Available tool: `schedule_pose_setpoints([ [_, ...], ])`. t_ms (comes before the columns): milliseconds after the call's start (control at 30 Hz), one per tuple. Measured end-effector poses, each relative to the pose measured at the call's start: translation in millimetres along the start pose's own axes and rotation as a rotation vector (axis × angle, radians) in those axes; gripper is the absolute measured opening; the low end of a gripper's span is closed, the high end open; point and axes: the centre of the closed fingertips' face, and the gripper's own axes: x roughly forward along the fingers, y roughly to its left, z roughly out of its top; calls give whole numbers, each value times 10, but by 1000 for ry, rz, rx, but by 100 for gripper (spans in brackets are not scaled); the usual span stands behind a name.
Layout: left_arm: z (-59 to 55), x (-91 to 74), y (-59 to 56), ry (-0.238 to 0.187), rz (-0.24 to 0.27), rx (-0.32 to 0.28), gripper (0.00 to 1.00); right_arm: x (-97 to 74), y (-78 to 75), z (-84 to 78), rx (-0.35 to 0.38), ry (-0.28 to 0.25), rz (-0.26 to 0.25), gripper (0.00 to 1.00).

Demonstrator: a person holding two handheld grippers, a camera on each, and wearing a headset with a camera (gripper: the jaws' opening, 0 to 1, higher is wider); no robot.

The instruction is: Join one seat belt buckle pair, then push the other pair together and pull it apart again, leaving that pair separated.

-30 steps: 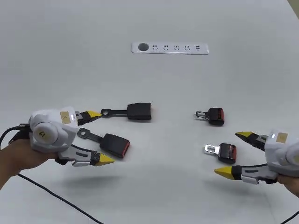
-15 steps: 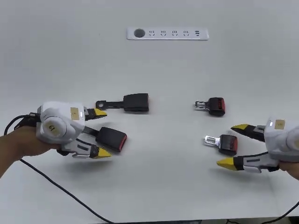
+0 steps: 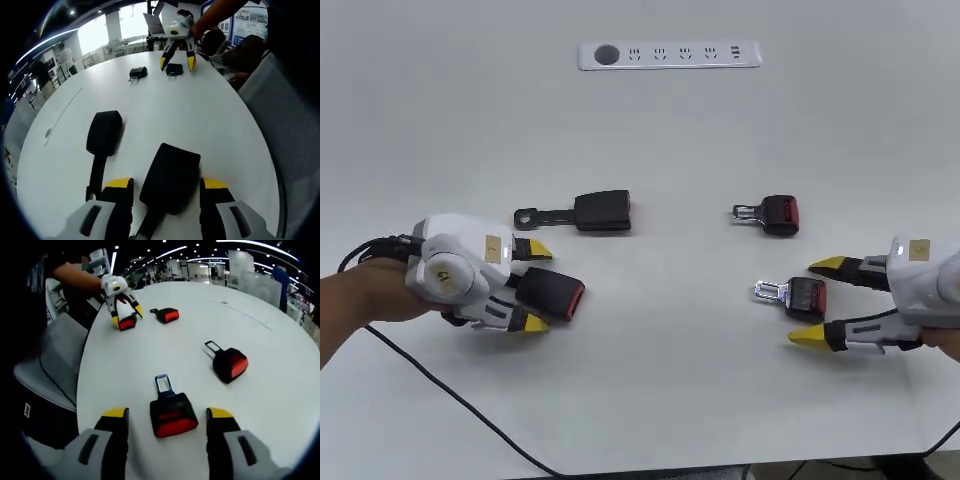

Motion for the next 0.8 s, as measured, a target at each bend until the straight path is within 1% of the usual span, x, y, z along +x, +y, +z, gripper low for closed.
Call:
schedule_pose_setpoints([
  [67, 0, 2, 10, -1, 1, -5, 55, -9, -18, -7, -2, 0, 1, 62],
  [200, -20, 2, -29, -5, -22, -4, 48, -29, -26, -35, -16, 5, 10, 59],
  [333, -37, 1, -15, -12, -23, -15, 48, -52, -36, -60, -17, 8, 21, 54],
  [400, -37, 0, -14, -10, -23, -14, 48, -51, -42, -63, -28, 10, 27, 54],
  [433, -37, -1, -12, -9, -21, -15, 47, -52, -47, -65, -35, 10, 29, 53],
  [533, -48, -7, 20, -7, 11, -40, 45, -51, -94, -56, -36, 12, 31, 50],
  [633, -62, -30, 42, -3, 28, -57, 40, -51, -95, -63, -52, 20, 36, 48],
  [733, -73, -47, 56, 4, 33, -72, 37, -50, -117, -60, -54, 20, 37, 46],
  [800, -72, -49, 51, 2, 32, -62, 36, -49, -125, -60, -60, 21, 36, 45],
])
